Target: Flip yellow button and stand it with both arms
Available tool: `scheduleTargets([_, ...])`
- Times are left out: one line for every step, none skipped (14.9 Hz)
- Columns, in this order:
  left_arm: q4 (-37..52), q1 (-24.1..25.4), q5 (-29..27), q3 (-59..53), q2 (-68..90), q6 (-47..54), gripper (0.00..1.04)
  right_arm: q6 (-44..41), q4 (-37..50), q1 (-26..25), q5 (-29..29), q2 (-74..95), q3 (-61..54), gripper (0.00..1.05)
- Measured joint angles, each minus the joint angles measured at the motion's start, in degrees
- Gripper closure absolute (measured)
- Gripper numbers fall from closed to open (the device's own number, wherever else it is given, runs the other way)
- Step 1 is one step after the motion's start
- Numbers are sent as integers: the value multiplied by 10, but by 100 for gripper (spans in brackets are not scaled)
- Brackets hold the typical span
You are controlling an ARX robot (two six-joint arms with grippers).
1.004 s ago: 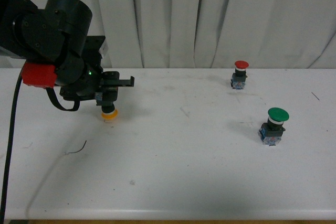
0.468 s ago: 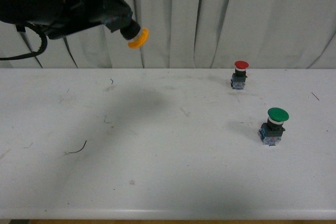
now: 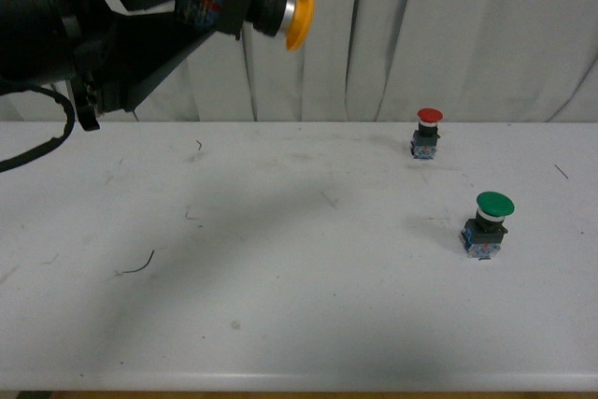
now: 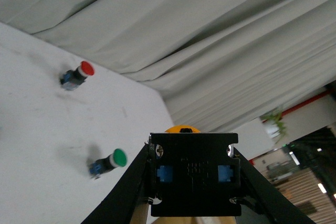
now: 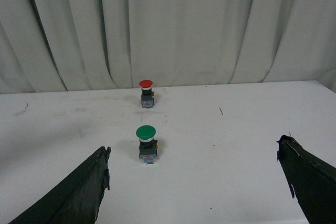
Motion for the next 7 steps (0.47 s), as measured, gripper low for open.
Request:
scheduleTargets([36, 1, 2, -4, 4, -34, 69, 0, 0, 0, 0, 0, 0, 6])
scheduleTargets([61, 1, 2, -7, 9, -62, 69, 0, 0, 0, 0, 0, 0, 6])
scheduleTargets([91, 1, 1, -12, 19, -94, 69, 0, 0, 0, 0, 0, 0, 6])
scheduleTargets([118, 0, -5, -21, 31, -123, 69, 0, 0, 0, 0, 0, 0, 6])
scheduleTargets([117, -2, -11, -25, 36, -137, 69, 0, 0, 0, 0, 0, 0, 6])
scheduleTargets([118, -3, -13, -25, 40, -146, 69, 0, 0, 0, 0, 0, 0, 6])
scheduleTargets([118, -5, -17, -29, 43, -153, 69, 0, 0, 0, 0, 0, 0, 6])
